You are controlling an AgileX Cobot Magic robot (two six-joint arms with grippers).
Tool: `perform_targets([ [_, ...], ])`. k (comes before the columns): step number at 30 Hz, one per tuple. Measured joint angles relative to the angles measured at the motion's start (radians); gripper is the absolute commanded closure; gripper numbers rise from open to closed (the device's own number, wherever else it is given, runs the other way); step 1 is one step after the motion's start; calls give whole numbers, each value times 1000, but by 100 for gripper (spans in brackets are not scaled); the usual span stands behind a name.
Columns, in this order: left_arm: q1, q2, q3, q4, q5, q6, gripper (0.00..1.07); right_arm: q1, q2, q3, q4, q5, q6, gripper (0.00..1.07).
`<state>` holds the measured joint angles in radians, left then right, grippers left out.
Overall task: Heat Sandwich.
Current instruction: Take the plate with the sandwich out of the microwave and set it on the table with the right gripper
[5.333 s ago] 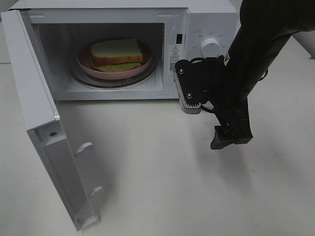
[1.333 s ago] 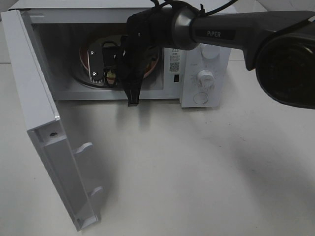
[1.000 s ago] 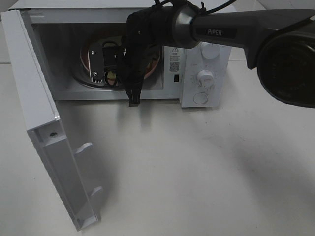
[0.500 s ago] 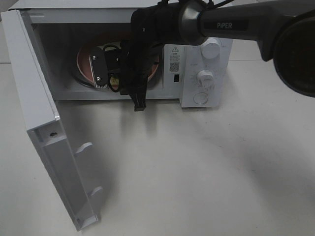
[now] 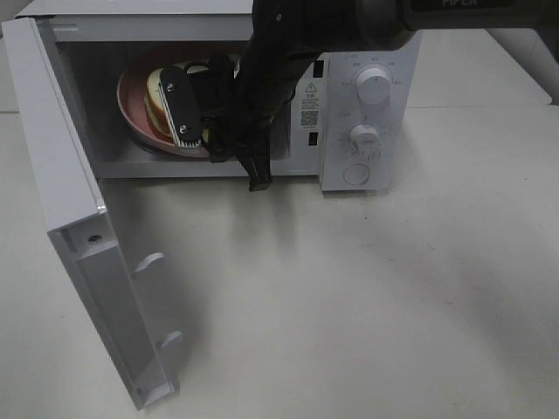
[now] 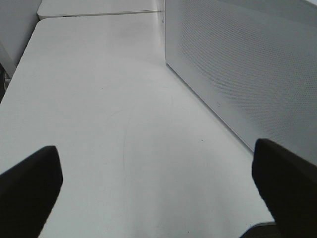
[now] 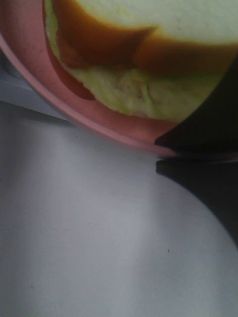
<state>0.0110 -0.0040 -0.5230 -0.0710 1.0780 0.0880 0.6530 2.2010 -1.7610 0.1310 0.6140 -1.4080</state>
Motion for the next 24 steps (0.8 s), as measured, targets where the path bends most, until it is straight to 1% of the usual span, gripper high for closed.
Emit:
perform_targets([
  [1, 0, 0, 0, 0, 0, 0, 6, 0, -7, 8, 1, 1, -3, 107],
  [2, 0, 0, 0, 0, 0, 0, 6, 0, -23, 37, 2, 2, -12, 107],
  [4, 0, 0, 0, 0, 0, 0, 6, 0, -32, 53, 2, 3, -23, 107],
  [6, 0, 0, 0, 0, 0, 0, 6, 0, -60, 100, 2, 8, -46, 107],
  [7, 0, 0, 0, 0, 0, 0, 6, 0, -60, 100, 2, 8, -46, 107],
  [10, 0, 0, 0, 0, 0, 0, 6, 0, -91, 145, 2, 8, -61, 107],
  [11, 0, 0, 0, 0, 0, 0, 6, 0, -113, 177, 2, 8, -74, 107],
  [12, 0, 0, 0, 0, 0, 0, 6, 0, -113, 177, 2, 8, -74, 107],
  [16, 0, 0, 0, 0, 0, 0, 6, 1, -166, 243, 10, 8, -83, 107],
  [18, 0, 0, 0, 0, 0, 0, 6, 1, -176, 252, 12, 7, -86, 107],
  [21, 0, 0, 0, 0, 0, 0, 6, 1, -214, 303, 13, 6, -104, 107],
  [24, 0, 0, 0, 0, 0, 0, 6, 4, -233, 325, 14, 6, -106, 107],
])
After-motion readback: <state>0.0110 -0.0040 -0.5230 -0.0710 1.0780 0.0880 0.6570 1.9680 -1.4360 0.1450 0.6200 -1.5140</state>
